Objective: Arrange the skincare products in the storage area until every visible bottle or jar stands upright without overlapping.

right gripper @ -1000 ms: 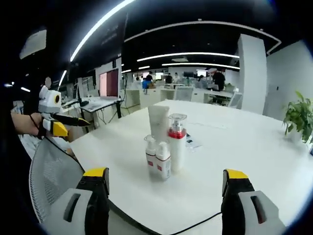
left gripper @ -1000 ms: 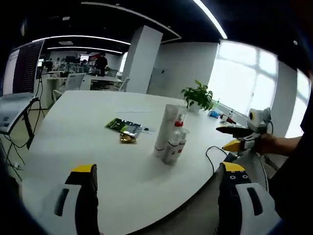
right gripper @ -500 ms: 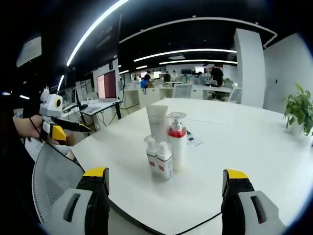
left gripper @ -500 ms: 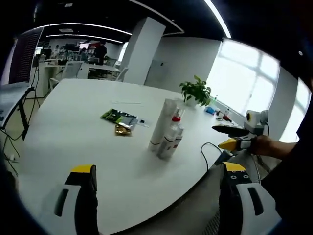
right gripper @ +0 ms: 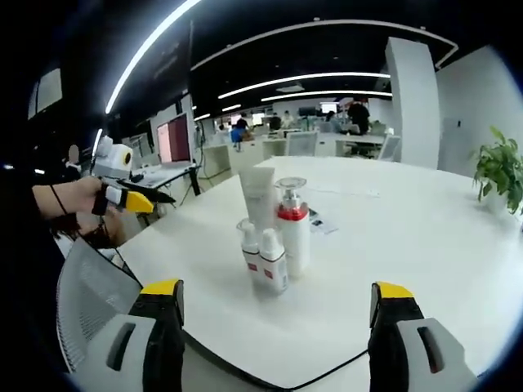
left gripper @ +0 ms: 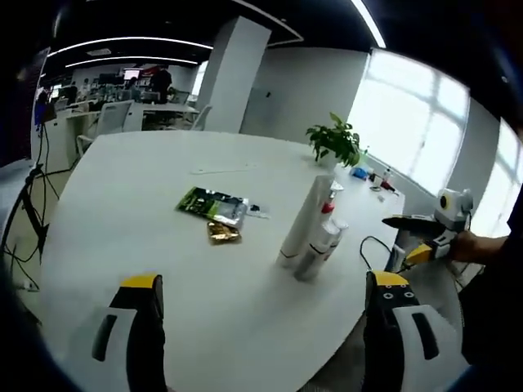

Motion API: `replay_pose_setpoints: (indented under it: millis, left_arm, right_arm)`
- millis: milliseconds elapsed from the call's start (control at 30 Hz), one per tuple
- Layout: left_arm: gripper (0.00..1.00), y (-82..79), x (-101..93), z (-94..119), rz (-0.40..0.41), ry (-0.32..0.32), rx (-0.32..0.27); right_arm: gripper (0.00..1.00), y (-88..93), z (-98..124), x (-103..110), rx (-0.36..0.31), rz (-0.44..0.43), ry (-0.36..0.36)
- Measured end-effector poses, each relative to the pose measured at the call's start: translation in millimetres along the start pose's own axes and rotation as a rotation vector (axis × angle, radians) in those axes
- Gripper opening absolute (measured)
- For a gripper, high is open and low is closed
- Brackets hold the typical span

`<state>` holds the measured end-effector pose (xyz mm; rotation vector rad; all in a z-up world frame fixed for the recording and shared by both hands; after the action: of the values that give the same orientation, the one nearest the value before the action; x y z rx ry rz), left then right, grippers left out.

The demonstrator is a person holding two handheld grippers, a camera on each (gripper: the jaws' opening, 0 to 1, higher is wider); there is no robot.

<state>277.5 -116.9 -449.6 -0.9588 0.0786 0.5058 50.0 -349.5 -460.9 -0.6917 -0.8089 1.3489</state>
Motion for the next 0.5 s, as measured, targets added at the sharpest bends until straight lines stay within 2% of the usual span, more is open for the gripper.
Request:
replay_pose_setpoints:
  millis: [433,500]
  left_arm:
    - [0.93,-28.9,23.9,-46.9,-0.095,0.019,0.087]
    - [0.93,-33.3,26.6,-53.2,-0.132,0.025,0.111]
  right_arm:
    - [0.95,2.6,-0.9,2.9,0.022,0.004,-0.007]
    - [0.94,3.1,-1.0,3.0,0.027,-0.001,-0.006]
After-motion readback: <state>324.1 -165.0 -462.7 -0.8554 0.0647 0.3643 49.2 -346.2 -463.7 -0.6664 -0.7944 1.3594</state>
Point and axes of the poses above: the point that each gripper's makers call its tool centre point, and the gripper's own axes: z roughly backward along the fingers, x roughly to its left, y roughly out of its underside, the point moved 6 cm from there along z, roughly backward along the fingers, and after that the axes turned 8 degrees about x, right-handed, at the moved point
